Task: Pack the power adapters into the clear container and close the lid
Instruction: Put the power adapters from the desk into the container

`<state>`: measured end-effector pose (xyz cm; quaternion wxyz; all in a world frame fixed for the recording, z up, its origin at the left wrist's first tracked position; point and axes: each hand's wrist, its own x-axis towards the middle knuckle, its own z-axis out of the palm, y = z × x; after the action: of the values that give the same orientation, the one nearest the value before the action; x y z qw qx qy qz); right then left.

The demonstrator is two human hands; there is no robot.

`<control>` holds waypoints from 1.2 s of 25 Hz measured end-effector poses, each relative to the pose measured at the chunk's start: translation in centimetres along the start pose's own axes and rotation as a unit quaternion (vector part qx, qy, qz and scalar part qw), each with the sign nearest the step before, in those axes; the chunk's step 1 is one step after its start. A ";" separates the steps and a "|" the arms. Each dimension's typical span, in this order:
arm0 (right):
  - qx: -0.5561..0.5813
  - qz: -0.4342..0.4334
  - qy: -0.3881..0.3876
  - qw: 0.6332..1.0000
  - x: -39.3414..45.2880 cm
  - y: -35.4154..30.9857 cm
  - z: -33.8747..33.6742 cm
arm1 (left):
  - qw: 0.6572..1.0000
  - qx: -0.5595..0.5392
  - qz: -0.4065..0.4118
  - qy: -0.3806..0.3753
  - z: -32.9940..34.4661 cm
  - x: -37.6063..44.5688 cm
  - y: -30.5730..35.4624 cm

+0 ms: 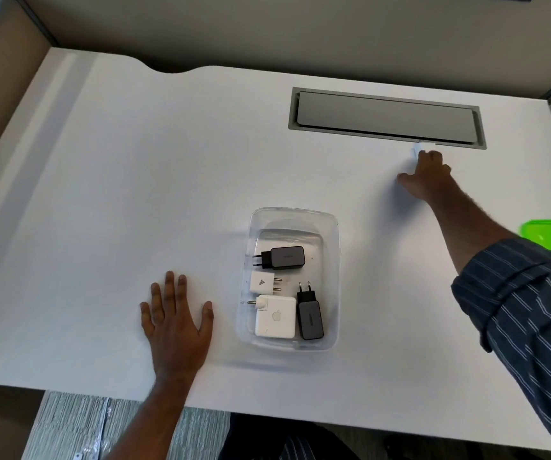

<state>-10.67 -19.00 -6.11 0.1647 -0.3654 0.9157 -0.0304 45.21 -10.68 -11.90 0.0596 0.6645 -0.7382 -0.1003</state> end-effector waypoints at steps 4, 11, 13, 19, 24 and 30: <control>0.001 -0.044 0.025 0.999 -2.5 0.1 0.8 | 1.000 0.000 0.000 -0.002 -0.1 0.0 0.0; 0.043 -0.185 0.105 0.976 -9.0 0.2 4.1 | 1.000 -0.006 0.000 -0.004 -0.1 -0.1 0.0; 0.059 -0.201 0.121 0.970 -10.5 0.0 4.9 | 1.000 -0.005 -0.001 -0.005 0.0 -0.1 0.0; 0.082 -0.227 0.121 0.963 -14.0 -0.1 5.6 | 1.000 -0.010 0.000 0.001 0.0 -0.2 0.0; 0.075 -0.196 0.119 0.970 -16.3 0.6 6.1 | 1.000 -0.014 -0.001 0.002 -0.1 -0.2 0.0; 0.107 -0.169 0.069 0.977 -18.0 1.4 6.1 | 1.000 -0.017 0.003 0.003 0.0 -0.3 -0.1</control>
<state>2.62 -5.34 -7.04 0.1319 -0.4924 0.8410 -0.1813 45.34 -10.39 -11.94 0.0732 0.6613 -0.7384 -0.1103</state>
